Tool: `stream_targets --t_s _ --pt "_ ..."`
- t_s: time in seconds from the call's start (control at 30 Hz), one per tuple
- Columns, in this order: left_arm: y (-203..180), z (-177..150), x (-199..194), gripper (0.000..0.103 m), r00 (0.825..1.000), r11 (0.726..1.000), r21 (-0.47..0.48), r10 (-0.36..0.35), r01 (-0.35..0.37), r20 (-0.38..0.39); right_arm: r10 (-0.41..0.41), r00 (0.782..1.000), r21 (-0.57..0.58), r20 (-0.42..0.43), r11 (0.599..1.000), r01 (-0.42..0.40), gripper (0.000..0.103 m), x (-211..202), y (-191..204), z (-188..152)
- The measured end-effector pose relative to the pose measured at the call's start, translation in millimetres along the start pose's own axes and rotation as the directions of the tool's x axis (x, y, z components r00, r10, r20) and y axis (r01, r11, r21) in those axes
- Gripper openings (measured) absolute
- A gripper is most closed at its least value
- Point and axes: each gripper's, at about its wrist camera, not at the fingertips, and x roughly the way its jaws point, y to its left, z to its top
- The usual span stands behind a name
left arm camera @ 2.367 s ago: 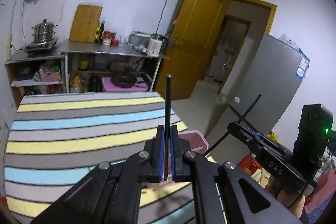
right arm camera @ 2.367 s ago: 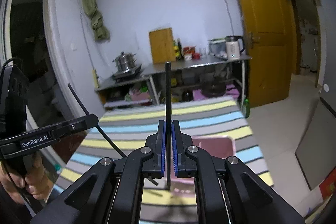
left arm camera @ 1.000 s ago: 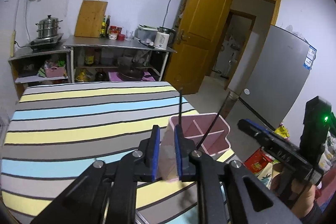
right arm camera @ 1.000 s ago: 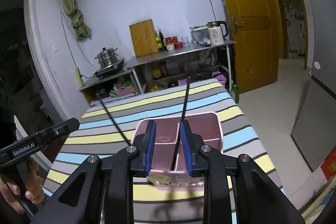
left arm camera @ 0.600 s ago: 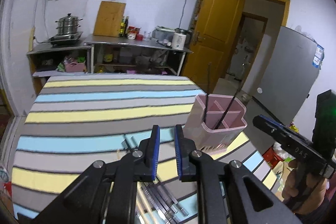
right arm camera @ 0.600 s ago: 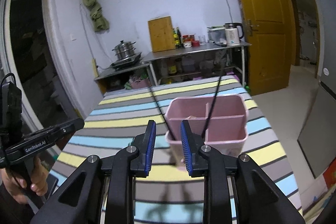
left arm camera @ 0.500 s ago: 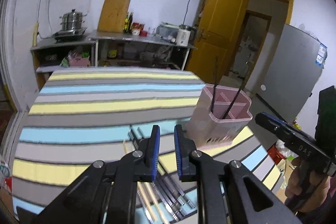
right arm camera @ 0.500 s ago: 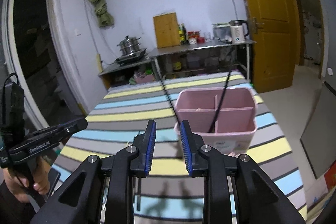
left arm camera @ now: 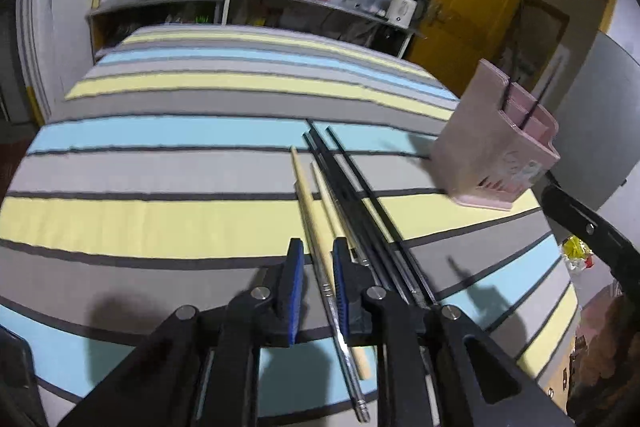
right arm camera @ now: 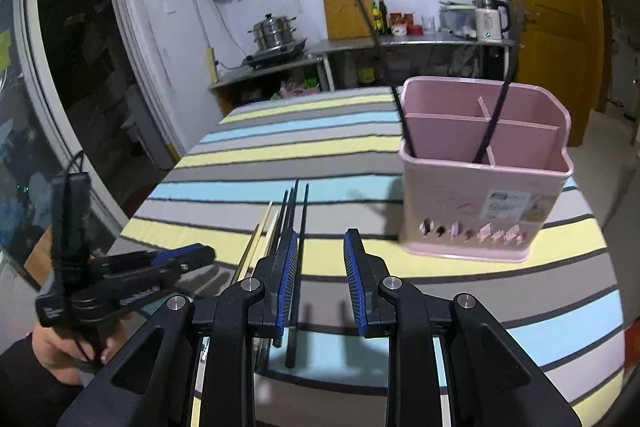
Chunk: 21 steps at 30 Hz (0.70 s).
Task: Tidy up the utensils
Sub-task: 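Move both open tools back down to the remaining chopsticks on the table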
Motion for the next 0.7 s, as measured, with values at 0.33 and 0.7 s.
stream_targets --t_s 0.33,0.7 --pt "-1 23 35 0.019 0.999 0.999 0.032 0.035 -0.035 -0.005 0.02 0.996 -0.015 -0.09 1.0 -0.021 0.025 45 4 -15" --pt "-2 45 69 0.014 0.997 0.994 0.083 0.079 -0.076 -0.026 0.017 0.991 -0.014 -0.133 1.0 -0.019 0.025 70 1 -21"
